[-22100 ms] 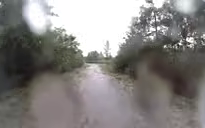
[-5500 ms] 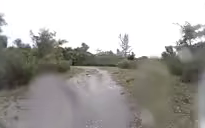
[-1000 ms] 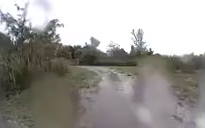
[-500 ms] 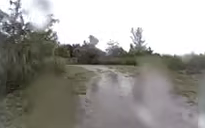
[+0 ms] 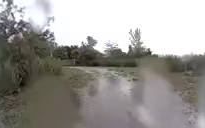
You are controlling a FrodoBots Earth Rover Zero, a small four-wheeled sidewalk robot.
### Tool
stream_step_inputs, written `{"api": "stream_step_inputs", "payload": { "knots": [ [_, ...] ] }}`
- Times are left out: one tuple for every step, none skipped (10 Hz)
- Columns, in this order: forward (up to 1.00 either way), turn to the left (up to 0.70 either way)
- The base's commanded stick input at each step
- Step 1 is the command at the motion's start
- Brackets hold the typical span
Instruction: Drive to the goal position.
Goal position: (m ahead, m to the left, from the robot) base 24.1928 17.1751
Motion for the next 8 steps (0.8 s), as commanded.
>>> {"api": "stream_step_inputs", "payload": {
  "knots": [
    [0.85,0.00],
    [0.85,0.00],
    [0.85,0.00],
    [0.85,0.00],
    [0.85,0.00],
    [0.85,0.00],
    [0.85,0.00],
    [0.85,0.00]
  ]
}}
